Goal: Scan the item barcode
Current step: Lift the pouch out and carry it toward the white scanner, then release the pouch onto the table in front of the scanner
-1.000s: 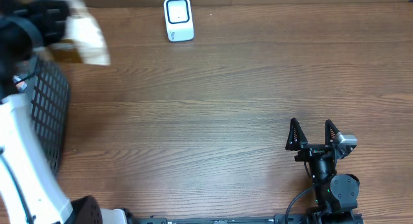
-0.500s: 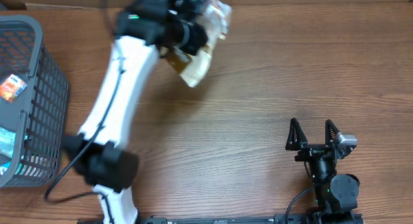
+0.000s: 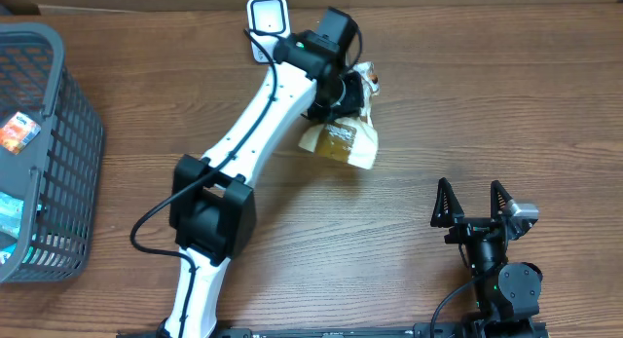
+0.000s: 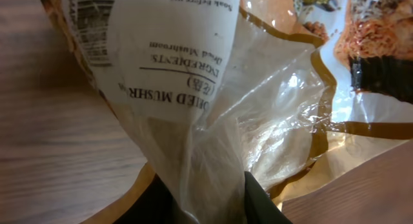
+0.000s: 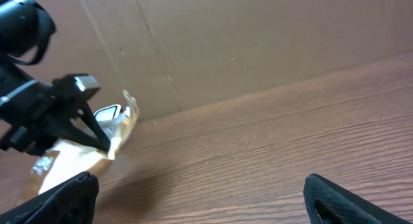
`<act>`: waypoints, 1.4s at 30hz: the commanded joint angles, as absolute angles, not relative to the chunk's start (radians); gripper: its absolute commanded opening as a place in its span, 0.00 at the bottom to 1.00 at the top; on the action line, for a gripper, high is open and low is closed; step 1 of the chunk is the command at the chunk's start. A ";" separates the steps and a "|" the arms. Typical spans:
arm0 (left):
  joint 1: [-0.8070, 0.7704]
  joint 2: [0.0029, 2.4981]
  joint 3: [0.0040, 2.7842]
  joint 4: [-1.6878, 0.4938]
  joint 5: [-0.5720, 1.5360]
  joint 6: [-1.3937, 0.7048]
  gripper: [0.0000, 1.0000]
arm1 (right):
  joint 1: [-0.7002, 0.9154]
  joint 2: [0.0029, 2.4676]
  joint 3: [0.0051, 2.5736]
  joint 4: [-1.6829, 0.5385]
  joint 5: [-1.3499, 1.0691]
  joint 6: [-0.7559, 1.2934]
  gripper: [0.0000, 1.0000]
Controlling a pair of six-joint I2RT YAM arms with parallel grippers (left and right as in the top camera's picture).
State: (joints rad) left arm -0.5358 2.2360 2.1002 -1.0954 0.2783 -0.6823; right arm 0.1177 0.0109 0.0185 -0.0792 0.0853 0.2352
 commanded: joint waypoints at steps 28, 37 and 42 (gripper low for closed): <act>-0.425 2.076 2.298 -1.225 0.278 -0.531 0.99 | 0.111 0.003 0.008 -0.075 0.088 0.234 1.00; -0.081 1.776 2.344 -1.403 0.093 -0.490 0.99 | 0.111 0.003 0.008 -0.075 0.088 0.234 1.00; 0.269 1.721 2.344 -1.478 0.055 -0.490 1.00 | 0.111 0.003 0.008 -0.075 0.088 0.234 1.00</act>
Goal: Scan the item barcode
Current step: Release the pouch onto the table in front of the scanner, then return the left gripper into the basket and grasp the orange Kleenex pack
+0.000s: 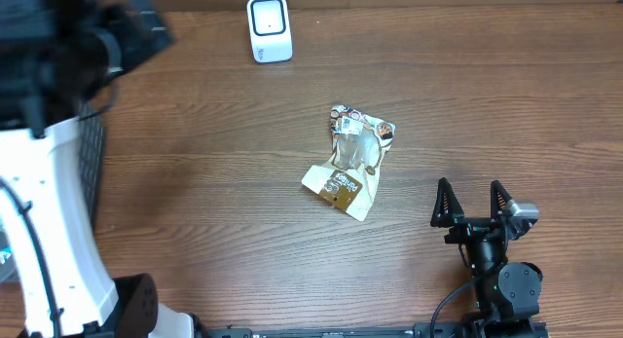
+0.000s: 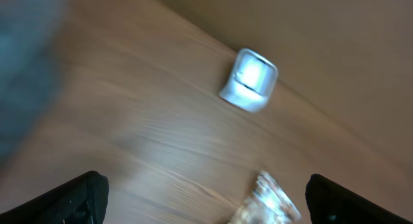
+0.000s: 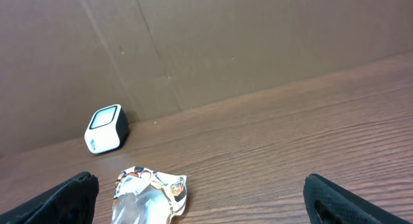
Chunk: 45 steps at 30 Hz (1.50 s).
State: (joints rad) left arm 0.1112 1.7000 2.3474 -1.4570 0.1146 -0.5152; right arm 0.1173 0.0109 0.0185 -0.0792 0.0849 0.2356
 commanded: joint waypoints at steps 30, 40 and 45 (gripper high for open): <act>0.745 2.065 2.127 -1.288 -0.109 -0.274 0.98 | 0.111 0.003 0.008 -0.075 0.088 0.234 1.00; 0.746 2.068 1.982 -0.988 -0.084 0.021 0.95 | 0.111 0.003 0.008 -0.075 0.088 0.234 1.00; 0.746 2.070 1.863 -0.859 -0.017 0.200 0.97 | 0.111 0.003 0.008 -0.075 0.088 0.234 1.00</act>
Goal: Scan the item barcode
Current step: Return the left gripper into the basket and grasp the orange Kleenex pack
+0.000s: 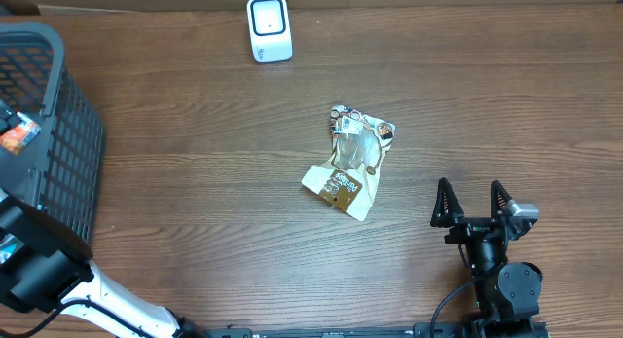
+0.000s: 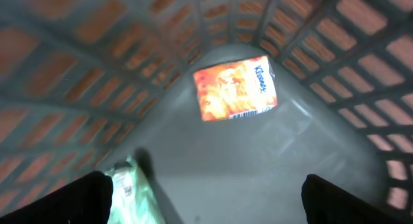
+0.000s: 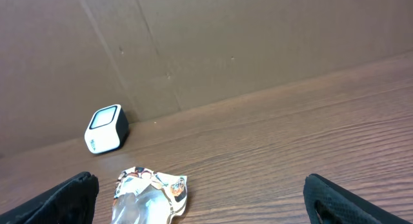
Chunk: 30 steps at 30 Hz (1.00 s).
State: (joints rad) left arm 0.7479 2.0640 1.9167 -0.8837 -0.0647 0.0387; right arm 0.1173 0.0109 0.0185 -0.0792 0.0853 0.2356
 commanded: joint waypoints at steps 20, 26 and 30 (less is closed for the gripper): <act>0.746 2.175 1.670 -0.563 0.000 0.449 1.00 | 0.111 0.003 0.008 -0.075 0.088 0.234 1.00; 0.746 2.217 1.670 -0.510 -0.003 0.449 0.98 | 0.111 0.003 0.008 -0.075 0.088 0.234 1.00; 0.746 2.218 1.670 -0.471 0.011 0.449 0.97 | 0.111 0.003 0.008 -0.075 0.088 0.234 1.00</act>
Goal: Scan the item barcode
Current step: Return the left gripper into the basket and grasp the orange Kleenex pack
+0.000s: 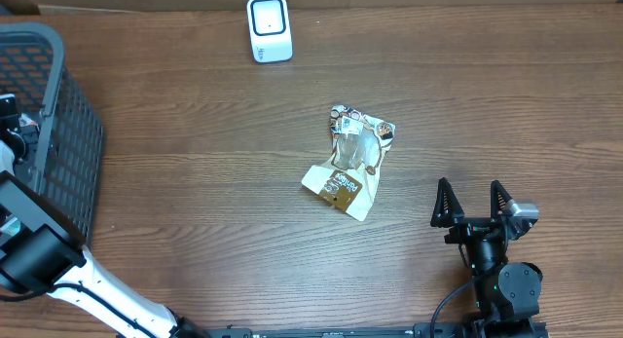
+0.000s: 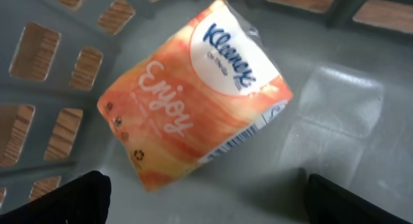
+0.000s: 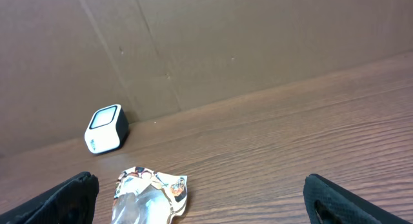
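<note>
An orange Kleenex tissue pack (image 2: 193,88) lies on the floor of the grey basket, with a barcode along its lower right edge. My left gripper (image 2: 206,201) hangs open just above it; only its dark fingertips (image 2: 71,198) show at the bottom corners. A clear mushroom bag (image 1: 352,163) lies flat mid-table, also seen from the right wrist (image 3: 150,195). The white scanner (image 1: 269,28) stands at the back edge. My right gripper (image 1: 474,200) rests open at the front right, holding nothing.
The grey mesh basket (image 1: 68,153) stands at the left edge of the table, and my left arm (image 1: 39,250) reaches into it. Its slotted wall (image 2: 58,50) rises close beside the tissue pack. A brown cardboard wall (image 3: 258,43) backs the table.
My left gripper has dropped lower inside the basket. The Kleenex pack was small and distant and now fills most of the left wrist view. The right arm has not moved.
My left gripper was shut on the mushroom bag beside the scanner. Then the bag lay on the middle of the table and the gripper was open, off to the left. Then it was over the basket, and now it is low above the Kleenex pack.
</note>
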`<act>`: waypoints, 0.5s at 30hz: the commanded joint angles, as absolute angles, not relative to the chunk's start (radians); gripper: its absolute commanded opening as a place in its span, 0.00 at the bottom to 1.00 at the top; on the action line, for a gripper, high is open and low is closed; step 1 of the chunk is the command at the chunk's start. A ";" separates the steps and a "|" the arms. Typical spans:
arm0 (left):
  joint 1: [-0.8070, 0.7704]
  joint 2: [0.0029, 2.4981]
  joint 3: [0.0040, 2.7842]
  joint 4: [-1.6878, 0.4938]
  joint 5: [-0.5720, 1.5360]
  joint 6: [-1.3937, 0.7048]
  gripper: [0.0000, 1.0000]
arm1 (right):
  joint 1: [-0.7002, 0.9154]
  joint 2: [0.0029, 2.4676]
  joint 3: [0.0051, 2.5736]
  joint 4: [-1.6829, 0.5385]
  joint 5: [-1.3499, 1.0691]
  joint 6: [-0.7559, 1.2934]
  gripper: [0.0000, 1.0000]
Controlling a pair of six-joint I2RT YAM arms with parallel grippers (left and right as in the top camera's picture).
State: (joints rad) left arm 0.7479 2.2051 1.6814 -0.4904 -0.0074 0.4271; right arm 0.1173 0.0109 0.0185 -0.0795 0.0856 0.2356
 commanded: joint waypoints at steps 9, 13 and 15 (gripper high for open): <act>0.737 2.260 1.670 -0.406 0.049 0.450 0.89 | 0.111 0.003 0.008 -0.075 0.088 0.234 1.00; 0.724 2.296 1.670 -0.387 0.039 0.450 0.90 | 0.111 0.003 0.008 -0.075 0.088 0.234 1.00; 0.719 2.315 1.670 -0.380 0.033 0.450 0.90 | 0.111 0.003 0.008 -0.075 0.088 0.234 1.00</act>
State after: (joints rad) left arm 0.7395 2.2429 1.6806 -0.3717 0.0341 0.4294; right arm 0.1173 0.0109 0.0185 -0.0792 0.0853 0.2356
